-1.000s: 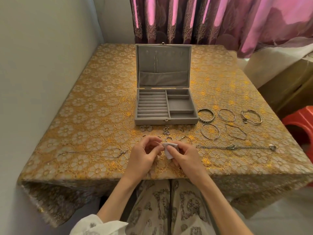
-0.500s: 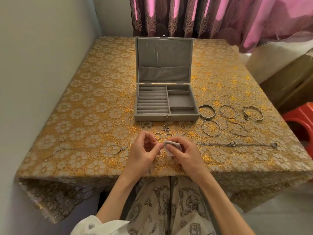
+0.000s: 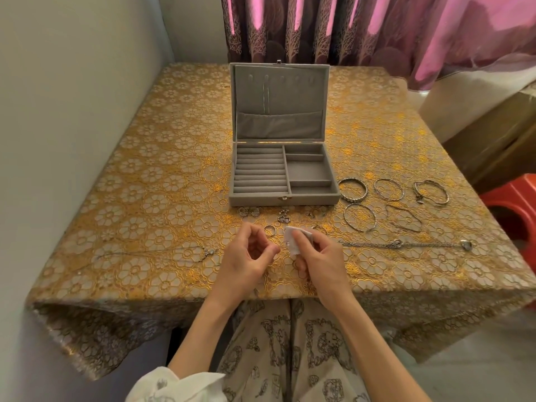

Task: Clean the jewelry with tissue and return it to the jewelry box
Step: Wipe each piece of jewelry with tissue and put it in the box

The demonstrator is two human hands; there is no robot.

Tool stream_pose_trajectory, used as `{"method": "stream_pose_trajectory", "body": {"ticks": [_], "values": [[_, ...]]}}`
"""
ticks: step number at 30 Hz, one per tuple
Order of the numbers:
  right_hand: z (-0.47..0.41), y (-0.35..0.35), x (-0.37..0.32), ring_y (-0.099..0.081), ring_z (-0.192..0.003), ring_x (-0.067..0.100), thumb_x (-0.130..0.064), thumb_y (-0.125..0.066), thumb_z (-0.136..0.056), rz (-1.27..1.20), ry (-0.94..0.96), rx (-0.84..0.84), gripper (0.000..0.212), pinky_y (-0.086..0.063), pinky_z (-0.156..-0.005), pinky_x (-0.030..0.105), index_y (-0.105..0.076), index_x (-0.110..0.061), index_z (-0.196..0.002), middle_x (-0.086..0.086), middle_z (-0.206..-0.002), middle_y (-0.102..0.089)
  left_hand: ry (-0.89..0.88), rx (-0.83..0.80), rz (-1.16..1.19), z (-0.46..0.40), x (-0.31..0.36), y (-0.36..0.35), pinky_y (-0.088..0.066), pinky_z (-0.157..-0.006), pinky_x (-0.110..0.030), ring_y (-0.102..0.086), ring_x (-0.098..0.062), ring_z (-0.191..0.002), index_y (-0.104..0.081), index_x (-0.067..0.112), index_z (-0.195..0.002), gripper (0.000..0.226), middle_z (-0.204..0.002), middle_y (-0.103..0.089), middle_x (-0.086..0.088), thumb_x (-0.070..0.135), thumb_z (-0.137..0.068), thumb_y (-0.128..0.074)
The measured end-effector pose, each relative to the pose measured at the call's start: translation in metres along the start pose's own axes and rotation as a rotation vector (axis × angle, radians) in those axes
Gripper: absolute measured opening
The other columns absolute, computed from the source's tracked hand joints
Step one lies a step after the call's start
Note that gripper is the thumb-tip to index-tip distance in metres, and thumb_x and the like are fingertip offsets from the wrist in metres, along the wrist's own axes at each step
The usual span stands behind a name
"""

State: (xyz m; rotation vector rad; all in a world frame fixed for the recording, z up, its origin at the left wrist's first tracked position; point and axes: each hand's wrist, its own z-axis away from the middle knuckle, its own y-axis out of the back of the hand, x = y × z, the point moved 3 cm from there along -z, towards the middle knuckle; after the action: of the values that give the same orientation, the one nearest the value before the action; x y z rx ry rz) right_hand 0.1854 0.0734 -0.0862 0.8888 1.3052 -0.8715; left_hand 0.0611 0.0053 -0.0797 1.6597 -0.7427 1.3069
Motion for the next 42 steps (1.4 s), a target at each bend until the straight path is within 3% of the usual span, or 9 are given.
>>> {"method": "stream_pose_trajectory", "body": {"ticks": [5, 8, 12, 15, 20, 26, 33, 38, 42], "values": [[0.001, -0.004, -0.001, -0.049, -0.065, 0.004, -0.048, -0.046, -0.084, 0.183, 0.077, -0.112, 0.029, -0.037, -0.058, 0.020, -0.069, -0.029, -0.084, -0.010, -0.080, -0.057, 0.018, -0.023, 0.034, -0.001, 0.000, 0.000, -0.048, -0.058, -0.022, -0.057, -0.014, -0.063, -0.048, 0.007, -0.081, 0.021, -0.075, -0.061, -0.014, 0.007, -0.080, -0.069], [0.003, -0.003, -0.001, -0.043, -0.055, 0.003, -0.050, -0.036, -0.086, 0.122, 0.026, -0.121, 0.051, -0.033, -0.052, 0.018, -0.065, -0.010, -0.072, -0.010, -0.065, -0.050, 0.032, -0.018, 0.062, 0.000, 0.000, 0.001, -0.048, -0.058, -0.022, -0.057, -0.014, -0.063, -0.048, 0.009, -0.080, 0.022, -0.075, -0.060, -0.013, 0.006, -0.080, -0.069], [0.002, 0.000, -0.006, -0.050, -0.064, 0.004, -0.030, -0.060, -0.086, 0.175, 0.044, -0.180, 0.021, -0.038, -0.057, 0.018, -0.073, -0.014, -0.085, 0.000, -0.077, -0.062, 0.021, -0.015, 0.085, 0.000, 0.001, 0.000, -0.048, -0.058, -0.023, -0.057, -0.012, -0.062, -0.046, 0.012, -0.077, 0.024, -0.071, -0.058, -0.005, 0.007, -0.081, -0.069], [0.003, 0.001, -0.009, -0.051, -0.055, -0.002, -0.021, -0.065, -0.084, 0.109, 0.020, -0.236, 0.013, -0.038, -0.051, 0.012, -0.072, -0.014, -0.091, -0.005, -0.070, -0.063, 0.023, -0.018, 0.083, 0.000, -0.001, 0.000, -0.049, -0.058, -0.020, -0.058, -0.011, -0.062, -0.047, 0.010, -0.079, 0.021, -0.069, -0.058, 0.000, 0.006, -0.081, -0.068], [0.001, 0.000, -0.012, -0.051, -0.052, -0.004, -0.012, -0.065, -0.084, 0.125, -0.001, -0.288, 0.003, -0.039, -0.049, 0.009, -0.064, -0.009, -0.084, -0.004, -0.065, -0.059, 0.023, -0.040, 0.076, 0.000, -0.003, 0.002, -0.053, -0.064, -0.024, -0.061, -0.022, -0.070, -0.048, 0.009, -0.081, 0.017, -0.077, -0.061, -0.014, 0.003, -0.083, -0.064], [0.001, 0.002, -0.012, -0.048, -0.050, -0.003, -0.012, -0.063, -0.085, 0.108, -0.042, -0.314, 0.005, -0.040, -0.048, 0.012, -0.064, -0.010, -0.081, -0.004, -0.062, -0.055, 0.019, -0.079, 0.054, 0.001, -0.001, 0.002, -0.054, -0.064, -0.036, -0.062, -0.024, -0.067, -0.050, 0.007, -0.081, 0.015, -0.076, -0.062, -0.017, 0.006, -0.082, -0.065], [0.001, 0.005, -0.007, -0.055, -0.058, 0.009, -0.009, -0.060, -0.087, 0.090, -0.081, -0.302, 0.008, -0.047, -0.053, 0.020, -0.067, -0.012, -0.089, 0.001, -0.068, -0.063, 0.035, -0.057, 0.111, 0.000, 0.000, 0.002, -0.050, -0.055, -0.022, -0.058, -0.007, -0.058, -0.049, 0.007, -0.078, 0.018, -0.066, -0.058, 0.002, 0.003, -0.081, -0.066], [0.001, 0.004, -0.004, -0.054, -0.055, 0.014, -0.022, -0.068, -0.083, 0.021, -0.093, -0.147, 0.017, -0.046, -0.048, 0.023, -0.066, -0.006, -0.087, 0.011, -0.071, -0.063, -0.006, -0.074, 0.019, 0.002, -0.001, 0.002, -0.053, -0.058, -0.031, -0.061, -0.018, -0.063, -0.052, 0.007, -0.079, 0.017, -0.069, -0.060, -0.006, 0.010, -0.080, -0.068], [0.003, 0.002, -0.002, -0.053, -0.052, 0.013, -0.024, -0.066, -0.083, -0.022, -0.094, -0.060, 0.018, -0.046, -0.047, 0.020, -0.067, -0.006, -0.086, 0.009, -0.066, -0.061, -0.008, -0.039, 0.040, 0.001, 0.001, 0.001, -0.052, -0.057, -0.027, -0.059, -0.013, -0.060, -0.053, 0.008, -0.078, 0.016, -0.069, -0.059, -0.008, 0.009, -0.079, -0.069]]}}
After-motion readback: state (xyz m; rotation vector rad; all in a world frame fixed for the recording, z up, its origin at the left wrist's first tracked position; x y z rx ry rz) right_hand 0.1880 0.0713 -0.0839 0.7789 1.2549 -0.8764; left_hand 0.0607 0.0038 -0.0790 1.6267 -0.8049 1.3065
